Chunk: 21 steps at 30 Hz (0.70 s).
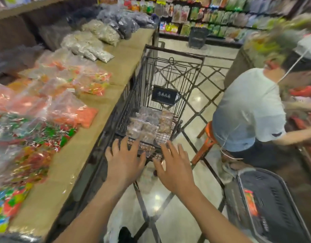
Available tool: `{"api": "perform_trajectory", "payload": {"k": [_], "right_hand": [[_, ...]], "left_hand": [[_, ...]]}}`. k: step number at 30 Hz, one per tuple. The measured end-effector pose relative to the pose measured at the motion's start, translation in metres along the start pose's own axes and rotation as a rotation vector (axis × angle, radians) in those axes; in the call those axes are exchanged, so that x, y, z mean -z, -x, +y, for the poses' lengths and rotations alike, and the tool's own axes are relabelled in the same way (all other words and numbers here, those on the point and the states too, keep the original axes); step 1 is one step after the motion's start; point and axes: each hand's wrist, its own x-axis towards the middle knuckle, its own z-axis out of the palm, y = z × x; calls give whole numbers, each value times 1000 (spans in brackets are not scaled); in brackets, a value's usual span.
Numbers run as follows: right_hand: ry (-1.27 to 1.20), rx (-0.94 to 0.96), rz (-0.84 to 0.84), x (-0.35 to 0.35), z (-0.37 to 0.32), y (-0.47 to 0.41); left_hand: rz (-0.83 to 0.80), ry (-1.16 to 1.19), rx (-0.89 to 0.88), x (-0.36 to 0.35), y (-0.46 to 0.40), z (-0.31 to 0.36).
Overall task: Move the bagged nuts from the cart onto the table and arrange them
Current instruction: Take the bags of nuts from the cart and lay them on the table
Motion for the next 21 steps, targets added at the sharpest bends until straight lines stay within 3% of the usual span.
{"api": "perform_trajectory", "payload": {"k": [7, 17, 21], "right_hand": [[-5, -66, -35, -26, 25, -74], [6, -149, -252, -104, 37, -260], [8, -204, -252, -125, 45, -306]], "left_hand": [[-95, -7, -69, -50, -95, -5], [-291, -3, -86, -128, -277, -55], [-388, -29, -81, -160, -325, -66]]}}
